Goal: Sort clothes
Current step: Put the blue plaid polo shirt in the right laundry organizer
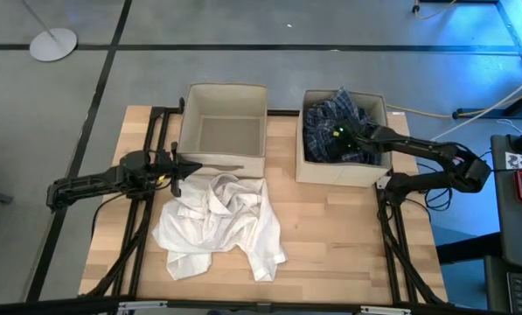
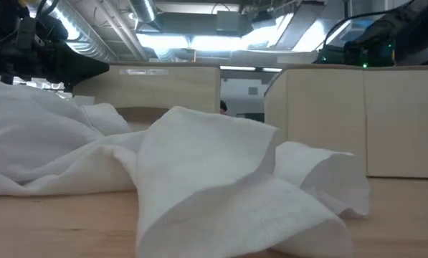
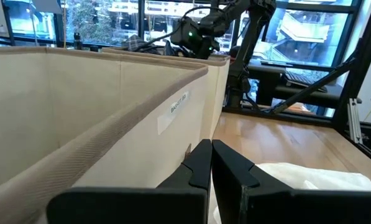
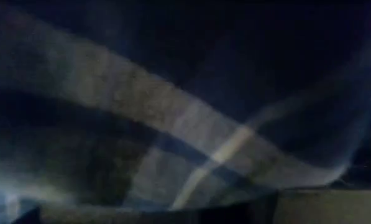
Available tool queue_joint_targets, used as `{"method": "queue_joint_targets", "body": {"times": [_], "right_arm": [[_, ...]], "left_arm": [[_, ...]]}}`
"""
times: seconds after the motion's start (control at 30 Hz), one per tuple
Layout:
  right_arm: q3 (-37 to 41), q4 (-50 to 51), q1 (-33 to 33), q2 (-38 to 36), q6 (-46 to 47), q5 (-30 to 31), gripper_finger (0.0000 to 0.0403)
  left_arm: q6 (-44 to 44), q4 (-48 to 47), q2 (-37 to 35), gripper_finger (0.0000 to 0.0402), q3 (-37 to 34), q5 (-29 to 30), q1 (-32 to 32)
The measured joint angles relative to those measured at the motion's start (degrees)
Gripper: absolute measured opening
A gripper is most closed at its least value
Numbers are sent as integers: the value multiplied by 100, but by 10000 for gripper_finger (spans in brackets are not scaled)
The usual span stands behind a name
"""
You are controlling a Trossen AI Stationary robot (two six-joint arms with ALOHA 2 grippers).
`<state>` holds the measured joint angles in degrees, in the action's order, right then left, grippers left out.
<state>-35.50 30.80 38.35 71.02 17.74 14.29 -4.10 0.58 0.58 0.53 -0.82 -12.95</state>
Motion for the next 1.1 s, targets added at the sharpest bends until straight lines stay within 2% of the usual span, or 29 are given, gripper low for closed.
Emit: {"method": "queue_joint_targets", "body": {"times": [0.17,0.3,0.53,0.73,0.93,1.1], "right_arm": [[-86,-79,-9,-9,348,215,3],[-269,-49,-2,2,446,62,7],[-652,425,-2,7,458,-189,87],[-1794,1882,-13,7,458,-291,134],[-3200,3089,-13,-2,457,-270,140],[-4154,3375,-13,-11,457,-227,140]], "left_arm": [[-3,0,0,4,0,0,0],[-20,0,0,4,-2,0,0],[-17,0,0,4,-2,0,0],[0,0,0,4,-2,0,2],[-26,-1,0,4,-2,0,2],[-39,0,0,4,-2,0,0]]}}
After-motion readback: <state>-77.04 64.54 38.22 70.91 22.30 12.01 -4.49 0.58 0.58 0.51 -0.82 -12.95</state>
